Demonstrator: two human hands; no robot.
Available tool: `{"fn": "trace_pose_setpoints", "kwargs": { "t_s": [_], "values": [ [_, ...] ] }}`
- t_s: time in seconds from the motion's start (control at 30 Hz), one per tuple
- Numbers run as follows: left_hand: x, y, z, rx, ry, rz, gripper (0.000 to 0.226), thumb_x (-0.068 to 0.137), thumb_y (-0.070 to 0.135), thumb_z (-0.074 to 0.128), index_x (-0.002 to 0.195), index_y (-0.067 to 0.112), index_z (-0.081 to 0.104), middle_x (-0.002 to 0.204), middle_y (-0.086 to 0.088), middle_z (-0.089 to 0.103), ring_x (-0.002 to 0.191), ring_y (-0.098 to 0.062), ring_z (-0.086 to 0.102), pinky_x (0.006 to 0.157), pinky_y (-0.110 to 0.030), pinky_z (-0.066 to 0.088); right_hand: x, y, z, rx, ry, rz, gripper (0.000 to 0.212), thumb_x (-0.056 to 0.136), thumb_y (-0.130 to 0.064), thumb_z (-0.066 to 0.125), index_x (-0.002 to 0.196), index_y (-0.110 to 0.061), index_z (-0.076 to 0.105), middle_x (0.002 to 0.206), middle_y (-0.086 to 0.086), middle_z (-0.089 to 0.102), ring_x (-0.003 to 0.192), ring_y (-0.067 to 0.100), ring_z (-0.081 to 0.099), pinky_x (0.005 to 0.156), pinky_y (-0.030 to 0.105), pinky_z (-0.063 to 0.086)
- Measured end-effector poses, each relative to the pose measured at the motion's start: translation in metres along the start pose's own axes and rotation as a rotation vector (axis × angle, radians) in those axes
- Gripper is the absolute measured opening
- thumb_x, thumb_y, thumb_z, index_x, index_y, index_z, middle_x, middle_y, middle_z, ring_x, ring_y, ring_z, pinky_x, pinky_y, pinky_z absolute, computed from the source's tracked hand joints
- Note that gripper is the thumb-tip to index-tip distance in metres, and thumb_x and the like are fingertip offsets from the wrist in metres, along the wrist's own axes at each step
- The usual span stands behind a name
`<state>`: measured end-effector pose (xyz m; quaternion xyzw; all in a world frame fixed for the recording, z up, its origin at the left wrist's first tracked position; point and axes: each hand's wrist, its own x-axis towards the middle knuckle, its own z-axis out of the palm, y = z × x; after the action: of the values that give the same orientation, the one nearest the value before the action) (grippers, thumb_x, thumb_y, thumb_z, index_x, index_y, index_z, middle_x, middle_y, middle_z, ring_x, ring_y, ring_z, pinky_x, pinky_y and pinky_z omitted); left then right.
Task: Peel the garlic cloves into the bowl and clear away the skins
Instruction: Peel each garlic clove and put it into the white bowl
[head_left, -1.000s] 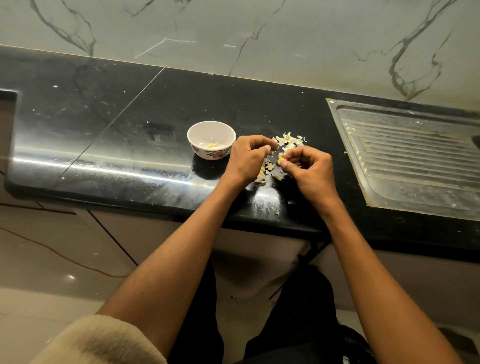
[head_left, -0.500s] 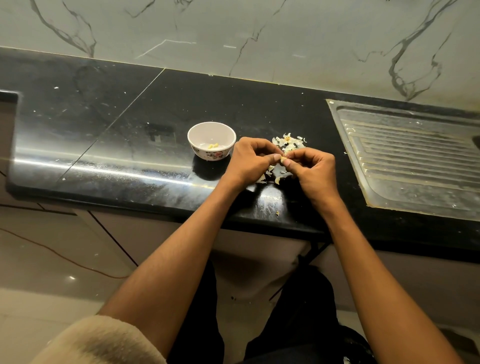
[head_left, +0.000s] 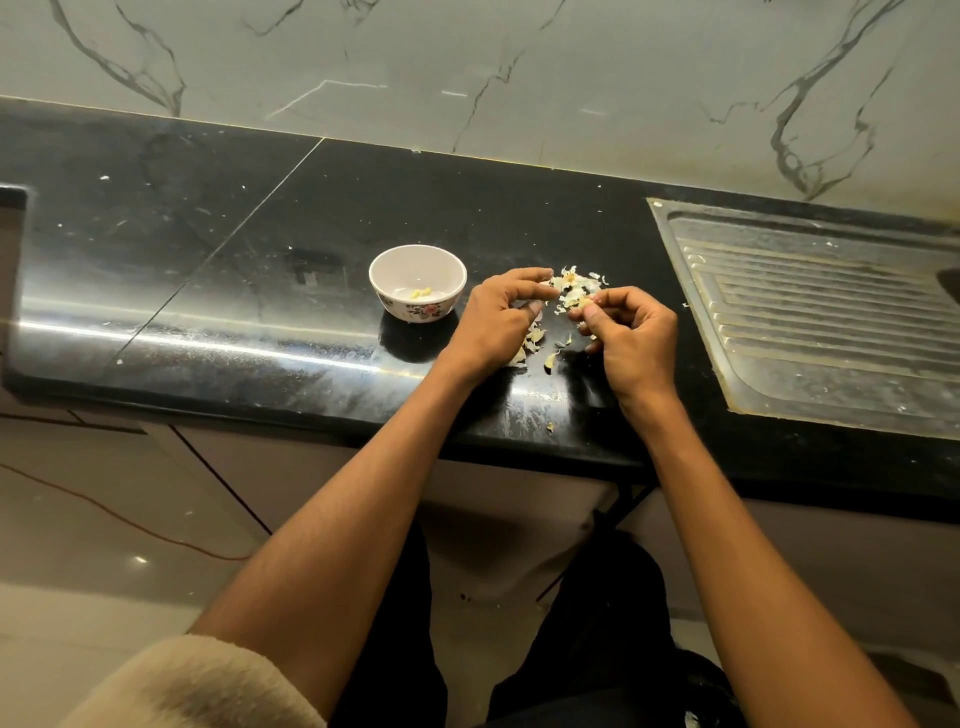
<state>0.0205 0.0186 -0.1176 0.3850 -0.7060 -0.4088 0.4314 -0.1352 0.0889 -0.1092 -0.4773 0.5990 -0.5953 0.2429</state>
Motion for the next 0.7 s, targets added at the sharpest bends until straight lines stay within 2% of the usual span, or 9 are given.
{"fn": "trace_pose_setpoints", "kwargs": {
  "t_s": [0.07, 0.13, 0.2, 0.3, 0.37, 0.47, 0.63, 0.7],
  "values": [
    [0.0, 0.0, 0.0, -0.004, -0.019, 0.007, 0.035, 0.094, -0.009, 0.054, 0.118, 0.005, 0.075, 0.134, -0.004, 0.066, 0.128, -0.014, 0.058, 0.113, -0.03, 0.044, 0.0, 0.0, 0.0, -0.013, -0.022, -0.034, 0.011, 0.092, -0.011, 0.073, 0.086, -0.02, 0.07, 0.089, 0.011, 0.076, 0.087, 0.029, 0.075, 0.064, 0.041, 0.06],
    [-0.001, 0.0, 0.0, -0.018, -0.038, 0.006, 0.041, 0.092, -0.008, 0.053, 0.124, 0.008, 0.073, 0.132, -0.004, 0.068, 0.128, -0.014, 0.059, 0.114, -0.035, 0.044, -0.001, 0.0, 0.0, -0.022, -0.062, -0.078, 0.012, 0.09, -0.019, 0.073, 0.082, -0.028, 0.07, 0.089, 0.009, 0.075, 0.09, 0.035, 0.073, 0.072, 0.052, 0.062],
    [-0.002, 0.0, 0.0, -0.038, -0.071, -0.017, 0.048, 0.09, -0.005, 0.052, 0.132, 0.013, 0.069, 0.13, -0.002, 0.07, 0.129, -0.013, 0.059, 0.115, -0.039, 0.044, -0.002, 0.0, -0.001, -0.035, -0.106, -0.096, 0.01, 0.09, -0.023, 0.07, 0.083, -0.029, 0.069, 0.093, 0.011, 0.075, 0.093, 0.036, 0.072, 0.08, 0.057, 0.06],
    [-0.002, 0.0, -0.001, -0.062, -0.081, -0.046, 0.058, 0.088, -0.005, 0.052, 0.142, 0.016, 0.06, 0.127, 0.0, 0.071, 0.128, -0.012, 0.061, 0.112, -0.037, 0.046, 0.0, 0.002, 0.0, -0.031, -0.136, -0.074, 0.006, 0.09, -0.027, 0.067, 0.084, -0.028, 0.068, 0.097, 0.014, 0.074, 0.096, 0.038, 0.071, 0.082, 0.061, 0.057],
    [-0.001, -0.001, -0.001, -0.066, -0.015, -0.066, 0.06, 0.087, -0.009, 0.05, 0.143, 0.013, 0.058, 0.127, -0.002, 0.07, 0.126, -0.014, 0.062, 0.11, -0.037, 0.049, 0.001, 0.004, 0.0, -0.034, -0.134, -0.055, 0.008, 0.089, -0.03, 0.066, 0.084, -0.024, 0.067, 0.097, 0.013, 0.075, 0.096, 0.037, 0.071, 0.085, 0.062, 0.057],
    [0.0, -0.001, -0.001, -0.053, 0.099, -0.122, 0.063, 0.081, -0.015, 0.046, 0.138, 0.008, 0.061, 0.123, -0.004, 0.07, 0.118, -0.015, 0.064, 0.106, -0.04, 0.052, 0.004, 0.002, 0.003, -0.073, -0.155, -0.05, 0.007, 0.092, -0.023, 0.064, 0.086, -0.02, 0.066, 0.092, 0.005, 0.078, 0.092, 0.028, 0.074, 0.09, 0.058, 0.057],
    [-0.004, 0.004, -0.002, -0.041, 0.113, -0.127, 0.065, 0.074, -0.01, 0.041, 0.133, 0.005, 0.063, 0.122, -0.008, 0.069, 0.115, -0.017, 0.065, 0.105, -0.039, 0.053, 0.015, 0.001, 0.015, -0.186, -0.262, -0.048, 0.009, 0.093, -0.025, 0.06, 0.086, -0.03, 0.063, 0.091, 0.003, 0.077, 0.086, 0.023, 0.075, 0.085, 0.052, 0.06],
    [-0.005, 0.006, -0.003, -0.055, 0.118, -0.13, 0.068, 0.07, -0.003, 0.04, 0.134, 0.005, 0.062, 0.125, -0.008, 0.069, 0.117, -0.016, 0.064, 0.106, -0.037, 0.052, 0.019, 0.0, 0.019, -0.304, -0.239, -0.081, 0.005, 0.097, -0.024, 0.062, 0.093, -0.023, 0.065, 0.093, 0.0, 0.073, 0.09, 0.02, 0.071, 0.087, 0.046, 0.057]
  ]
}}
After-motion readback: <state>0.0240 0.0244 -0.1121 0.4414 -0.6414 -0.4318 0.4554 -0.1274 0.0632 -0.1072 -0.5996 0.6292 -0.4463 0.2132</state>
